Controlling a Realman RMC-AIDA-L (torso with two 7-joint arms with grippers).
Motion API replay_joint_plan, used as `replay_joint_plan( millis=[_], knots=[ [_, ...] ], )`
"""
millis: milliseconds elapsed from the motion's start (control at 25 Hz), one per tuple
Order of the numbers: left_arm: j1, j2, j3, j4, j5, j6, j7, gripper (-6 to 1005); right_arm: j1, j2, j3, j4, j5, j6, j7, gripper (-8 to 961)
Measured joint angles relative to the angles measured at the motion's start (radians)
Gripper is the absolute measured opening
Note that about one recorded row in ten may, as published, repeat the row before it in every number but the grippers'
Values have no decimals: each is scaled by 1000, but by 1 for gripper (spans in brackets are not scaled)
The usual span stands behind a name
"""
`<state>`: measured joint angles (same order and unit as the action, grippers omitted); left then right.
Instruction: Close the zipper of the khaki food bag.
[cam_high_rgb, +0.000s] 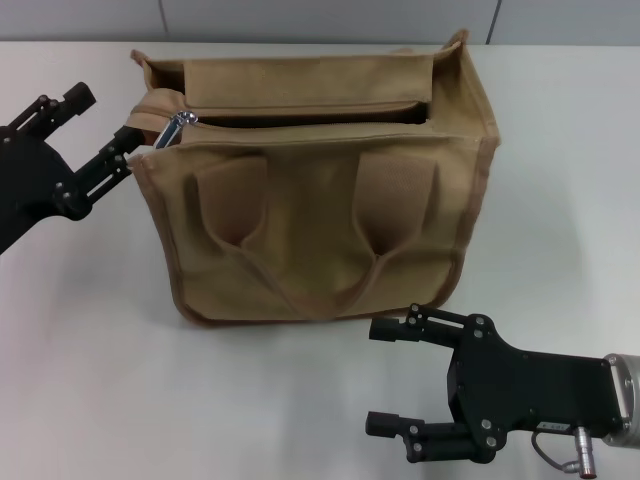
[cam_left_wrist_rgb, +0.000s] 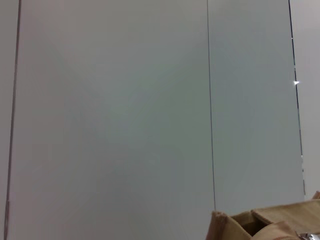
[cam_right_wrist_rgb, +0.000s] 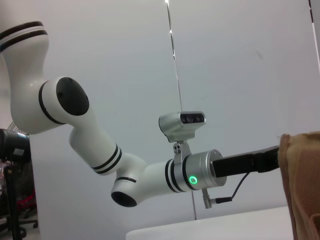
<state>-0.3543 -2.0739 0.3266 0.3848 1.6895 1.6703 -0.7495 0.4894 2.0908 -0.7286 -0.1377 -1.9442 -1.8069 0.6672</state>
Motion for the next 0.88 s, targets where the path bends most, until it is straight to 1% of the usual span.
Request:
replay_joint_plan(
  millis=[320,520,600,840,880],
  knots=[
    [-12,-1,1,-23,-2,14,7,642,0,0,0,4,8,0,0,804],
    [-16,0,3,-35,1,15,27,429,0,0,0,6,8,0,0,804],
    [-17,-1,13,-38,1,18,28,166,0,0,0,8,12,-1,0,804],
    [-10,-2,10,-59,-3,54,29,24,-2,0,8,34,39,-24,2,804],
    [-10,-2,10,-59,-3,54,29,24,-2,0,8,34,39,-24,2,804]
  ],
)
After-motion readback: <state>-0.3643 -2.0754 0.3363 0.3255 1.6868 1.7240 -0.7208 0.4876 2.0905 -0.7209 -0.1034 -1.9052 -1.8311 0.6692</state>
